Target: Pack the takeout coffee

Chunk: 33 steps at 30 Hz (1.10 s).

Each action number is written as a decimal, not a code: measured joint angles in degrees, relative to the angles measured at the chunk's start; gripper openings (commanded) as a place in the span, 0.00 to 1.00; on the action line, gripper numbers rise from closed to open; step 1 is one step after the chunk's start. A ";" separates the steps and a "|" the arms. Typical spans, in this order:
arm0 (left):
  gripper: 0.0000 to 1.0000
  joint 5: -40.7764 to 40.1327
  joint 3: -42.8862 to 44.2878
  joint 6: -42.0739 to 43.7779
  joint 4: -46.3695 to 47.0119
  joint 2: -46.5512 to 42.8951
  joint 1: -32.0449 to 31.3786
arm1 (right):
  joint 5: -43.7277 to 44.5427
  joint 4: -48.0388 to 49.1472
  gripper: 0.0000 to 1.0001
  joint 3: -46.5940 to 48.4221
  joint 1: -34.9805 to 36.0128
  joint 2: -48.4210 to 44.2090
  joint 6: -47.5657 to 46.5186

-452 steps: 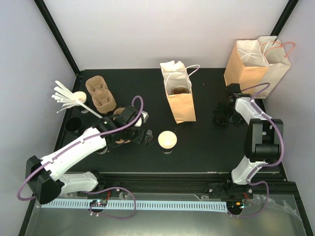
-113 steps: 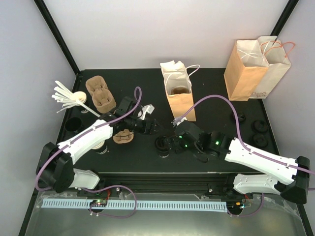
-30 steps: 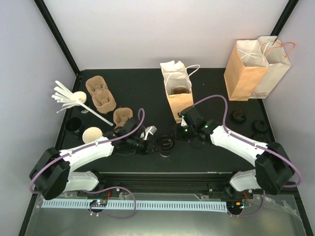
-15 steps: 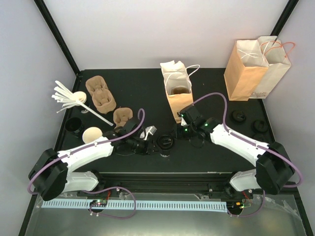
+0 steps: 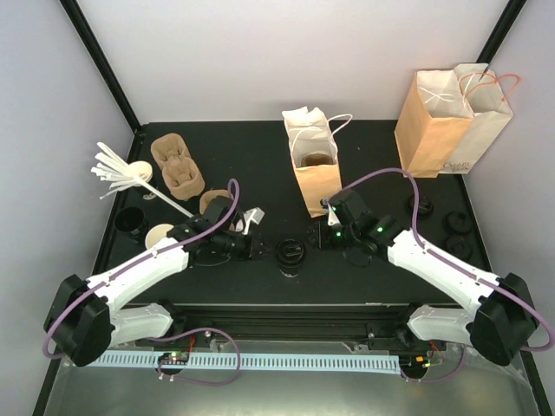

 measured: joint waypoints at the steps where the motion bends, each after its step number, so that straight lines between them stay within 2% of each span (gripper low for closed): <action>1: 0.20 0.04 0.02 0.37 -0.04 0.00 0.68 | -0.76 0.79 0.27 -1.25 0.00 -0.81 0.28; 6: 0.19 0.22 0.04 1.42 -0.09 0.98 2.95 | -4.39 3.50 0.18 -6.23 0.00 -1.64 1.73; 21: 0.18 2.45 -0.35 2.01 2.03 4.44 3.08 | -8.68 6.56 0.19 -7.43 0.00 -0.85 2.51; 28: 0.16 3.02 -1.01 2.03 3.04 5.99 3.45 | -9.01 7.39 0.16 -8.61 -0.17 -0.55 2.54; 33: 0.02 4.52 -1.11 2.05 4.44 7.08 3.82 | -9.66 9.14 0.08 -9.46 -0.26 -0.57 2.60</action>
